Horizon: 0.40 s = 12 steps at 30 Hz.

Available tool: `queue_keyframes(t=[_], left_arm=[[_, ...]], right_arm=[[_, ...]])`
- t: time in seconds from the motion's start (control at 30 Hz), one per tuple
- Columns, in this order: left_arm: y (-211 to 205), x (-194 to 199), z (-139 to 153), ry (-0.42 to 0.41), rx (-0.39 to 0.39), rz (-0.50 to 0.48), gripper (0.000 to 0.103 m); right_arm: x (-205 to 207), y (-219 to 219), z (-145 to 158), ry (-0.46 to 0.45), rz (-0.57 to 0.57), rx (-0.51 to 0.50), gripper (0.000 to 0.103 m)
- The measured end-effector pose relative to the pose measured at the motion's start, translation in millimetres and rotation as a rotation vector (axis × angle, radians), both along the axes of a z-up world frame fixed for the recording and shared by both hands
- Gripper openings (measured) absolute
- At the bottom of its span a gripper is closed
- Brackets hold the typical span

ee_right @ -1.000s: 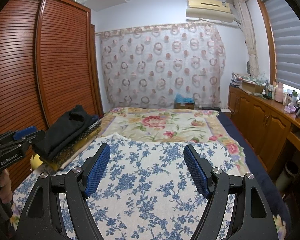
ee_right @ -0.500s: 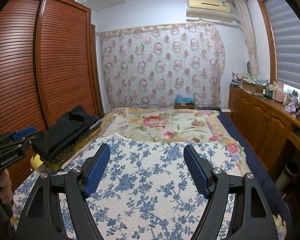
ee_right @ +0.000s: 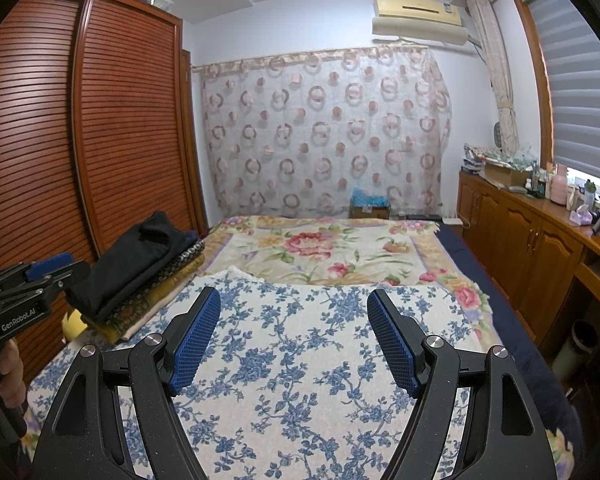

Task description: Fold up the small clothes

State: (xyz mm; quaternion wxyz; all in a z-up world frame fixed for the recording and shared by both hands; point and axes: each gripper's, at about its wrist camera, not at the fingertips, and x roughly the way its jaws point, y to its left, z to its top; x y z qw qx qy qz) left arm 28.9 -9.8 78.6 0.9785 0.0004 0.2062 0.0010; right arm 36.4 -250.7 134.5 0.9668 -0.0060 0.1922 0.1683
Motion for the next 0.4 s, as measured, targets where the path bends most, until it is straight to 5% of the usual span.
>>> queue_keyframes(t=[0.4], left_arm=[[-0.5,-0.3,-0.4,-0.001,0.0,0.0,0.038]], right_arm=[[-0.6,-0.4,-1.5,0.0,-0.001,0.002,0.078]])
